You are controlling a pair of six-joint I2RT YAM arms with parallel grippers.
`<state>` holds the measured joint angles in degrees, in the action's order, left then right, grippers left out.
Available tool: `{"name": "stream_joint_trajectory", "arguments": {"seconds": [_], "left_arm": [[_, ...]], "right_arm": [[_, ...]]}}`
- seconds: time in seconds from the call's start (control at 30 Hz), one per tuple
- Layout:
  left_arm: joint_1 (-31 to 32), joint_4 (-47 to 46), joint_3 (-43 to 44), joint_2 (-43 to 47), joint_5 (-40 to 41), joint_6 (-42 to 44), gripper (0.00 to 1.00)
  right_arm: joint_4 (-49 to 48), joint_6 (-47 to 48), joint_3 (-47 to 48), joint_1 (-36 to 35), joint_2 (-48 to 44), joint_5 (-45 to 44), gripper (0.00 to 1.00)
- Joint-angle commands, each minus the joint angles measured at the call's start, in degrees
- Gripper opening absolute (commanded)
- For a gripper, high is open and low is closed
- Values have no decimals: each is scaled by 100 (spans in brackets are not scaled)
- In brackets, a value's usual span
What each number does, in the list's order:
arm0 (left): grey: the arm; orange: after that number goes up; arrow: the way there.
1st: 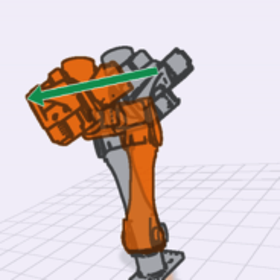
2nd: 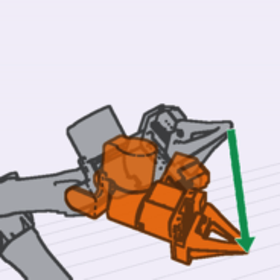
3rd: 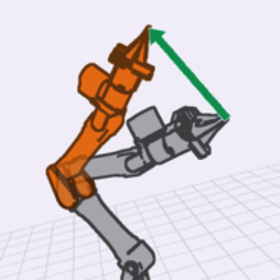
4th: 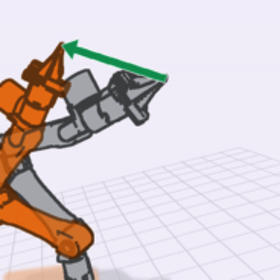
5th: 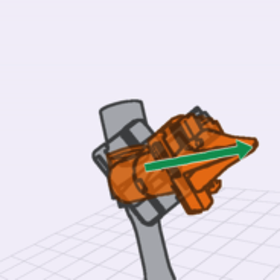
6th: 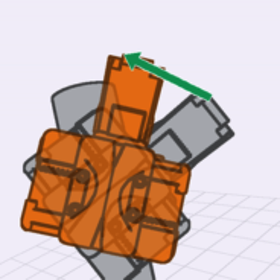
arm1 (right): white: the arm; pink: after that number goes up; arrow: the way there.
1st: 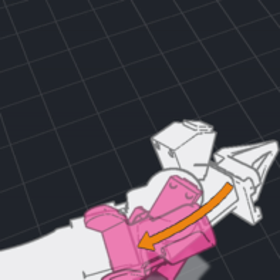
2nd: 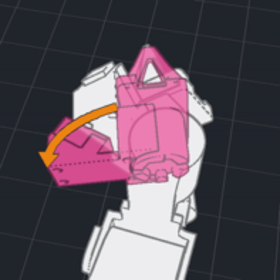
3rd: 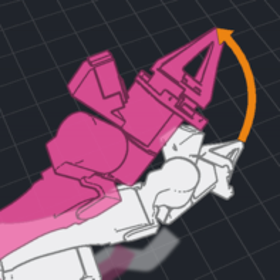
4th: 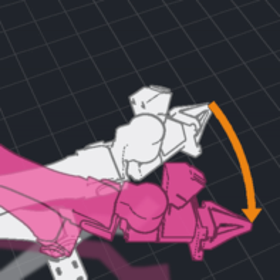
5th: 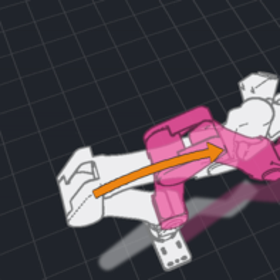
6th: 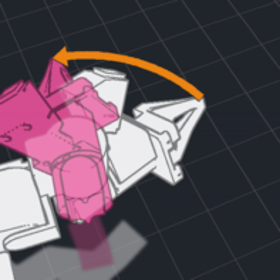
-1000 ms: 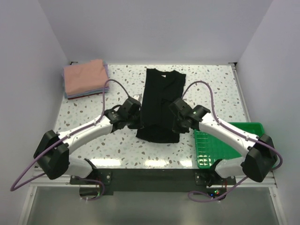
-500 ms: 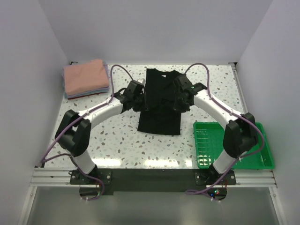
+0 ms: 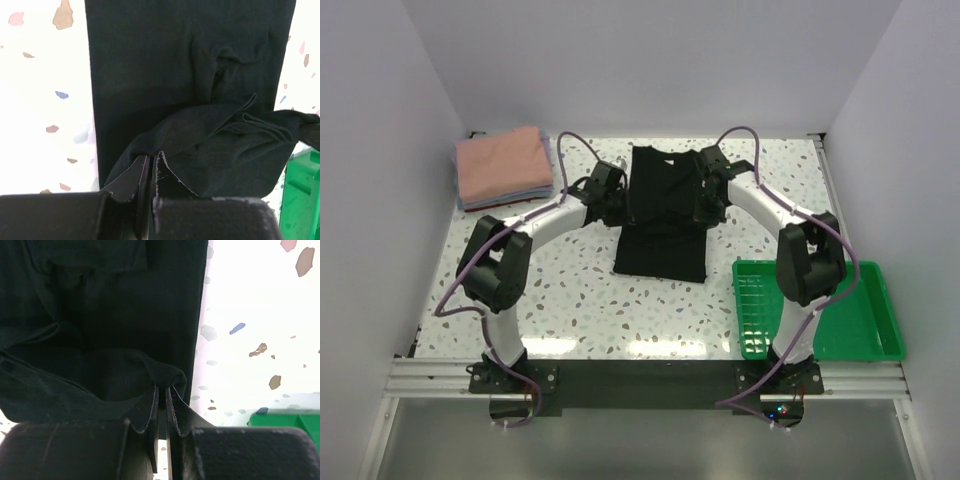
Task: Fold and stack the t-shirts
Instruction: Fold the tshirt
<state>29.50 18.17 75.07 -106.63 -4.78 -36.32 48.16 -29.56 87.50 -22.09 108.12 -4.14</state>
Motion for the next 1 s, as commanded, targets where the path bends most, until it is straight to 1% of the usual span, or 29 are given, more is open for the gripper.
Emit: {"name": "stream_joint_trajectory", "arguments": {"seconds": [0.0,0.37,0.67,0.7,0.73,0.77,0.8,0.83,0.87,0.9,0.97], "left_arm": [[-102,-402,298,-182,-208,160,0],[-313,-684,614,-613,-445,178,0],[-401,-613,693,-737,-357,90,0],[-401,-631,693,-728,-331,81,21],[-401,-666,693,-710,-296,72,36],[-401,-675,693,-641,-174,63,49],[-401,-675,685,-570,-77,46,71],[-401,-701,676,-413,115,37,77],[-401,-719,650,-324,204,28,81],[-401,-762,571,-219,283,45,84],[-401,-841,431,79,390,98,85]], "right_arm": [[-17,152,320,20,69,133,0],[88,240,548,82,263,-104,0],[53,319,645,143,464,-131,0],[36,328,671,161,491,-70,0],[35,337,698,161,552,-52,0],[61,354,820,178,596,-52,10],[123,381,925,170,631,-43,21],[228,424,1039,178,658,-34,29],[255,468,1215,170,641,-34,37],[273,495,1286,170,606,-43,41],[290,548,1461,169,483,-61,48]]}}
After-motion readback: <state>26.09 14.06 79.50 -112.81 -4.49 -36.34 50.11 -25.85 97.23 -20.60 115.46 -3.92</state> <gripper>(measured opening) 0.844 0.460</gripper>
